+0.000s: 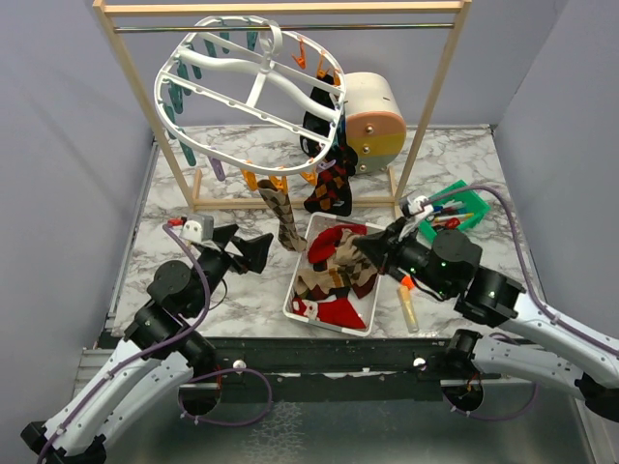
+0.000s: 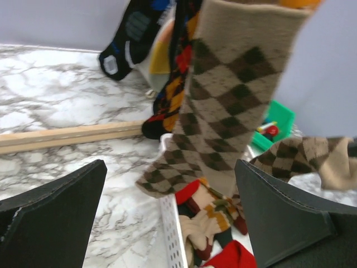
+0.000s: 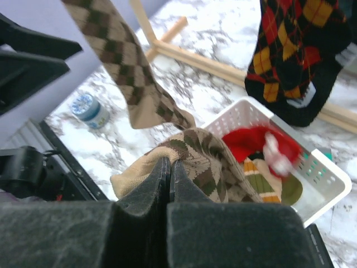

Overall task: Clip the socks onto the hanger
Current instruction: Pick up the sock from the bin.

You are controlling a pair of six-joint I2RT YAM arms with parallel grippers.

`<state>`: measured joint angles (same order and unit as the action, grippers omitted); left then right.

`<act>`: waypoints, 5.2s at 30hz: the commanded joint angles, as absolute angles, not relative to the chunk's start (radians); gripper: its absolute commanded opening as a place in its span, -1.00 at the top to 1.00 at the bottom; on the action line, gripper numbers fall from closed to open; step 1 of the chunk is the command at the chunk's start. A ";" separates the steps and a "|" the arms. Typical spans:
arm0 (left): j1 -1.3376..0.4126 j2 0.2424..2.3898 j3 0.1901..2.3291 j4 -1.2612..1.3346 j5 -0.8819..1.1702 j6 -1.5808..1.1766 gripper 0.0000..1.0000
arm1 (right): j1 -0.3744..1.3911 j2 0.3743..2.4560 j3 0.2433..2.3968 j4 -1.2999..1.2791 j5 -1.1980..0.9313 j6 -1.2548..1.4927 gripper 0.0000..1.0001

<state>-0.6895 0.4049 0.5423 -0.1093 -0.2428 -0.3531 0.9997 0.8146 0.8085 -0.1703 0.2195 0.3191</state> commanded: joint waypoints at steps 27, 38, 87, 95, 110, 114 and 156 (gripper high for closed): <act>-0.693 0.589 0.645 0.331 0.648 -0.253 -0.98 | 1.002 0.719 0.898 0.298 -0.430 0.438 0.99; -0.693 0.641 0.623 0.362 0.823 -0.221 -0.98 | 1.002 0.779 0.946 0.363 -0.526 0.469 0.99; -0.746 0.788 0.678 0.362 0.866 -0.118 1.00 | 1.002 0.757 0.964 0.320 -0.680 0.494 0.99; -0.746 0.765 0.725 0.362 0.714 -0.010 1.00 | 1.002 0.714 1.002 0.015 -0.651 0.353 -0.04; -0.747 0.730 0.776 0.356 0.506 0.509 1.00 | 1.002 0.695 0.920 0.006 -0.041 0.584 -0.50; -0.748 0.694 0.740 0.354 0.521 0.689 1.00 | 0.999 0.799 0.977 0.056 -0.059 0.704 -0.53; -1.016 0.732 0.586 -0.142 0.320 1.836 1.00 | 0.713 1.163 1.124 -0.361 -0.277 0.451 -0.51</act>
